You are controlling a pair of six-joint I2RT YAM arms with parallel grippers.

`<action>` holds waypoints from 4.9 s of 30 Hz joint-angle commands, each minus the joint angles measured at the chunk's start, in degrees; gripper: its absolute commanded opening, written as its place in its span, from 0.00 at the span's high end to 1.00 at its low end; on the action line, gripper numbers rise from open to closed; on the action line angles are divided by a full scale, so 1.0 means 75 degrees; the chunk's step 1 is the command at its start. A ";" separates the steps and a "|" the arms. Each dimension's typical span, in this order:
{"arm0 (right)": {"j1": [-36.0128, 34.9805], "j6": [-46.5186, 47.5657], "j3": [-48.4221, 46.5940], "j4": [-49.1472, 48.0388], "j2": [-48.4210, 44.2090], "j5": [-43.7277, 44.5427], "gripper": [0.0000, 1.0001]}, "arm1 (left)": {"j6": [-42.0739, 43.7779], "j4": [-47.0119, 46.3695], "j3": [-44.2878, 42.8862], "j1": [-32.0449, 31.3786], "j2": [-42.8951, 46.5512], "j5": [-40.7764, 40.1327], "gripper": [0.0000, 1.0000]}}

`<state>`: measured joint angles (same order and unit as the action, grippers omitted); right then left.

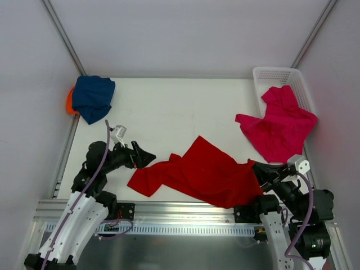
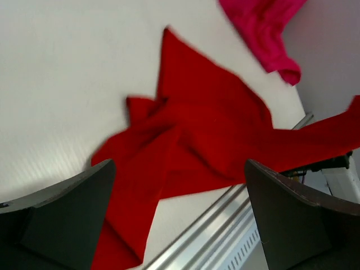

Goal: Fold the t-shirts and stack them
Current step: Flatten out the tshirt

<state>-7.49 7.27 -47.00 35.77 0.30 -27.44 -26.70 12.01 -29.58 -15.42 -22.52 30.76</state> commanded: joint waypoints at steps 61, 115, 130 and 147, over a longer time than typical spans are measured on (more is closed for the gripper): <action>0.0307 -0.1332 0.1346 -0.0844 0.1449 0.1163 0.99 | 0.0126 0.1188 -0.1106 -0.2338 -0.1415 -0.0536 1.00; 0.0307 -0.1989 0.1884 -0.1078 0.1109 0.0811 1.00 | -0.0413 -0.2175 0.0898 -0.2561 -0.5118 -0.1314 0.17; 0.0307 -0.2059 0.2013 -0.1124 0.1109 0.0858 1.00 | -0.0331 -0.2374 0.1214 -0.2807 -0.5563 -0.0633 0.42; 0.0295 -0.2152 0.2271 -0.1148 0.1050 0.0764 0.99 | 0.0020 -0.0824 0.0396 -0.2960 -0.4276 -0.1125 1.00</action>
<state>-5.50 -7.70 -30.09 29.26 8.58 -20.47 -29.69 -1.10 -20.91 -36.84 -58.83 23.07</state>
